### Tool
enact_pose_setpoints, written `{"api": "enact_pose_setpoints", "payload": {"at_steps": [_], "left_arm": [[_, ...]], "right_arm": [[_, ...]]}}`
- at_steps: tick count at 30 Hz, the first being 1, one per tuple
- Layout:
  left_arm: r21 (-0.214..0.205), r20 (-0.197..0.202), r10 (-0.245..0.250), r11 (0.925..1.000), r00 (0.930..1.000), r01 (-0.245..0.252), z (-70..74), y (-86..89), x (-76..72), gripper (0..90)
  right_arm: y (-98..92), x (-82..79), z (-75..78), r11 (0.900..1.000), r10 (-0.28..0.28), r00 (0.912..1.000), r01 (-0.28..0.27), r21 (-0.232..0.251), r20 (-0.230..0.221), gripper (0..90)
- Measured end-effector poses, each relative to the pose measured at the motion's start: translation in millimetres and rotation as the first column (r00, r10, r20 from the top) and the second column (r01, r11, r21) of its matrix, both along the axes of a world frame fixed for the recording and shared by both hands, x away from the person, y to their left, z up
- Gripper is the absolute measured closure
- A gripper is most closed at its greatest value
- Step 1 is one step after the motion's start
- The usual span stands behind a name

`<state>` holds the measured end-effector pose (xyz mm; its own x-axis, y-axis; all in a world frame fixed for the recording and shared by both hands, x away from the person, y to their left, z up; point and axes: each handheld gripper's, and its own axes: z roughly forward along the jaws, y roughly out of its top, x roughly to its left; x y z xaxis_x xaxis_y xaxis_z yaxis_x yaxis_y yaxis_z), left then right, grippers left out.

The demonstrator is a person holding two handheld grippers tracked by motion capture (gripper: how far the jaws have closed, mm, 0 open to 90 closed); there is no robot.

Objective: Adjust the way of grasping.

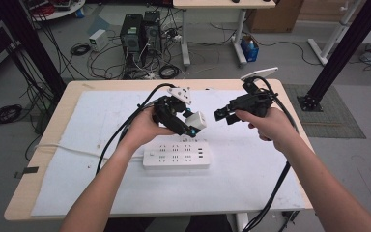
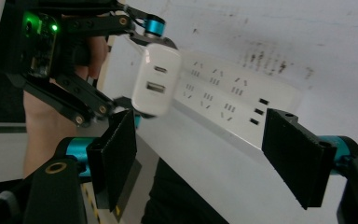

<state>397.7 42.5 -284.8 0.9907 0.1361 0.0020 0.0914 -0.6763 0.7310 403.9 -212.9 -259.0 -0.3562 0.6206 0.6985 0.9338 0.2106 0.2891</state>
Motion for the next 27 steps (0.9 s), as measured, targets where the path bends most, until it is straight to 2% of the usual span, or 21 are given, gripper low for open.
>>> {"api": "enact_pose_setpoints", "payload": {"at_steps": [3,4,5,8,11,12,13,14,15,16,18,19,20,21,22,23,24,26,27], "left_arm": [[0.004,0.016,-0.007,1.0000,0.9999,0.007,-0.6,-6.6,-3.4,42.5],[-0.003,0.025,-0.005,1.0000,0.9997,0.005,-0.9,-8.1,-4.5,42.5],[-0.012,0.029,-0.010,0.9999,0.9995,0.010,-0.9,-9.2,-4.8,42.5],[-0.025,0.040,-0.014,0.9996,0.9991,0.015,-0.5,-12.4,-6.5,42.5],[-0.026,0.065,-0.021,0.9994,0.9976,0.023,-0.1,-14.8,-8.1,42.5],[-0.026,0.067,-0.023,0.9994,0.9975,0.025,0.0,-15.4,-8.7,42.5],[-0.022,0.078,-0.024,0.9994,0.9966,0.025,0.3,-16.3,-9.1,42.5],[-0.022,0.078,-0.024,0.9994,0.9966,0.025,0.3,-16.3,-9.1,42.5],[-0.025,0.082,-0.022,0.9994,0.9964,0.024,0.6,-16.4,-9.1,42.5],[-0.021,0.087,-0.018,0.9996,0.9961,0.020,1.1,-16.5,-9.0,42.5],[-0.002,0.117,0.000,1.0000,0.9931,0.001,1.4,-16.9,-10.5,41.7],[-0.003,0.108,0.020,0.9998,0.9939,-0.020,1.7,-16.6,-10.4,34.4],[0.005,0.108,0.041,0.9991,0.9934,-0.042,2.3,-16.4,-9.9,34.4],[0.026,0.106,0.071,0.9969,0.9918,-0.075,3.2,-16.0,-9.4,25.6],[0.051,0.110,0.088,0.9943,0.9900,-0.094,4.2,-14.0,-9.1,25.6],[0.090,0.110,0.105,0.9893,0.9884,-0.115,6.5,-5.6,-9.1,23.5],[0.090,0.110,0.105,0.9893,0.9884,-0.115,6.5,-5.6,-9.1,23.0],[0.153,0.117,0.139,0.9758,0.9833,-0.156,9.0,6.1,-8.9,22.9],[0.184,0.112,0.159,0.9668,0.9809,-0.178,10.3,13.0,-8.6,22.9]], "right_arm": [[6.7,1.3,-2.9,0.9998,0.002,0.9999,-0.002,0.017,-0.017,27.9],[12.3,2.9,-7.0,0.9993,0.012,0.9992,-0.011,0.037,-0.039,28.9],[12.3,2.9,-7.0,0.9993,0.012,0.9992,-0.011,0.037,-0.039,28.9],[18.9,4.6,-13.0,0.9991,0.012,0.9982,-0.009,0.042,-0.058,32.7],[22.6,6.0,-18.3,0.9975,0.012,0.9964,-0.006,0.070,-0.084,36.9],[23.3,6.3,-19.1,0.9974,0.014,0.9960,-0.008,0.072,-0.089,40.2],[25.0,7.0,-21.2,0.9967,0.022,0.9949,-0.014,0.080,-0.098,47.5],[25.0,7.0,-21.2,0.9967,0.022,0.9949,-0.014,0.080,-0.098,47.5],[26.6,7.6,-22.4,0.9956,0.028,0.9949,-0.019,0.092,-0.097,56.8],[26.6,7.6,-22.4,0.9956,0.028,0.9949,-0.019,0.092,-0.097,56.8],[26.5,8.7,-24.4,0.9957,0.021,0.9947,-0.012,0.092,-0.101,62.2],[24.4,9.7,-25.6,0.9955,0.012,0.9967,-0.004,0.095,-0.081,62.4],[24.4,9.7,-25.6,0.9955,0.012,0.9967,-0.004,0.095,-0.081,62.4],[22.0,10.1,-24.0,0.9967,0.007,0.9987,-0.002,0.081,-0.051,62.4],[22.0,10.1,-24.0,0.9967,0.007,0.9987,-0.002,0.081,-0.051,62.4],[17.0,10.7,-19.6,0.9982,0.012,0.9999,-0.011,0.059,-0.012,62.4],[17.0,10.7,-19.6,0.9982,0.012,0.9999,-0.011,0.059,-0.012,62.4],[12.2,8.7,-10.5,0.9991,0.033,0.9972,-0.032,-0.027,0.067,62.3],[11.1,7.3,-5.7,0.9944,0.064,0.9912,-0.053,-0.091,0.116,62.3]]}}
